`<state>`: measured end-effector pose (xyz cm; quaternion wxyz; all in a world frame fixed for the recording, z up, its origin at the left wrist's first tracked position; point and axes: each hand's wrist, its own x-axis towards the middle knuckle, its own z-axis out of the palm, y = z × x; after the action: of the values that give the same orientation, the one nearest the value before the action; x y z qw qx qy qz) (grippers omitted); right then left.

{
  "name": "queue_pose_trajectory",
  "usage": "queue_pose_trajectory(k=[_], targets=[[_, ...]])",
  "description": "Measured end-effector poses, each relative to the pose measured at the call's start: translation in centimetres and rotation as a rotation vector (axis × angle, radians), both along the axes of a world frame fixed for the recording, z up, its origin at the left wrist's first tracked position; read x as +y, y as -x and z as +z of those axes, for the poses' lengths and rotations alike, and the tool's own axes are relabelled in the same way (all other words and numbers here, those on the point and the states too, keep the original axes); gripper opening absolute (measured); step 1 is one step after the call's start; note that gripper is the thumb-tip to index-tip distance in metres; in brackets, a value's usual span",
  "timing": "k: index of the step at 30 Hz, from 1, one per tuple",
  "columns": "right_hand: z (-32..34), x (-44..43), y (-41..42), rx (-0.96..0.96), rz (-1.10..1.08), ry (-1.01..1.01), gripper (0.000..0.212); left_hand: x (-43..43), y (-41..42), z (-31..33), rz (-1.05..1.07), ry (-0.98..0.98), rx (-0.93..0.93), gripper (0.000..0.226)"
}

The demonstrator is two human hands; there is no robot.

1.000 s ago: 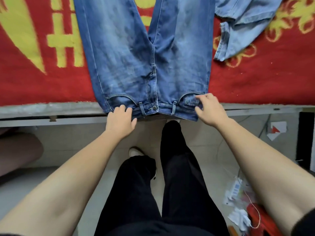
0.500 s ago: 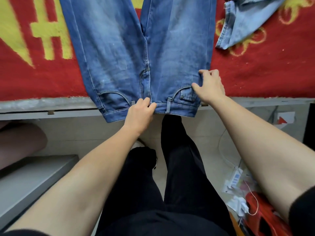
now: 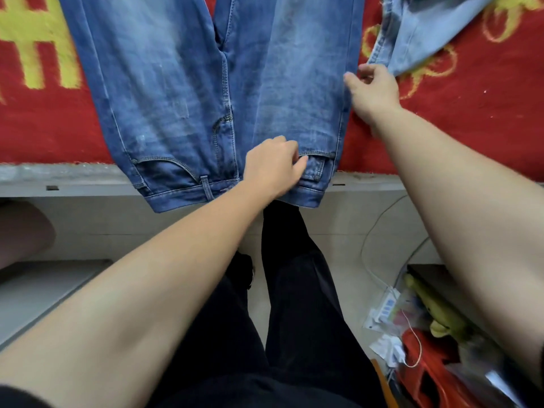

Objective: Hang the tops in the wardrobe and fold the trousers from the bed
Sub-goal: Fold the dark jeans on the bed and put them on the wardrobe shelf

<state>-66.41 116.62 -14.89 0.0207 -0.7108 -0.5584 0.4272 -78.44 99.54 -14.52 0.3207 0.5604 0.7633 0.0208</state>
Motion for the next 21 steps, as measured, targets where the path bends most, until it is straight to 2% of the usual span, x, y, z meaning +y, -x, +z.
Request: queue_pose_trajectory(k=[2,5,7,10,12,13,15,17,19,21], targets=[[-0.3,1.4,0.5,0.056,-0.049,0.024,0.038,1.6,-2.4,-0.5,0.018,-0.002,0.004,0.043],[-0.7,2.7,0.8,0.150,-0.130,0.100,0.021,3.9,-5.1,-1.5,0.090,0.066,0.105,0.063],[-0.9,3.3,0.7,0.213,-0.178,0.148,0.013,5.1,-6.0,-1.8,0.141,0.109,0.140,0.061],[-0.6,4.0,0.6,0.276,-0.181,0.215,0.009,6.2,-6.0,-1.6,0.161,0.154,0.089,0.041],[0.4,4.5,1.1,0.303,-0.144,0.225,0.013,6.3,-4.8,-0.5,0.194,0.185,-0.032,0.031],[1.0,4.5,1.6,0.312,-0.116,0.207,0.013,6.0,-3.9,0.1,0.222,0.218,-0.114,0.034],[2.5,4.5,3.6,0.343,-0.072,0.147,0.027,5.4,-1.3,1.5,0.297,0.286,-0.304,0.042],[3.5,4.0,6.0,0.358,-0.005,0.081,0.034,4.5,1.3,2.7,0.394,0.343,-0.512,0.035],[4.9,3.0,9.5,0.345,0.113,0.040,0.034,3.4,4.8,4.6,0.518,0.372,-0.660,0.032],[6.1,1.6,13.6,0.360,0.172,0.020,0.030,1.7,8.5,6.3,0.621,0.396,-0.720,0.033]])
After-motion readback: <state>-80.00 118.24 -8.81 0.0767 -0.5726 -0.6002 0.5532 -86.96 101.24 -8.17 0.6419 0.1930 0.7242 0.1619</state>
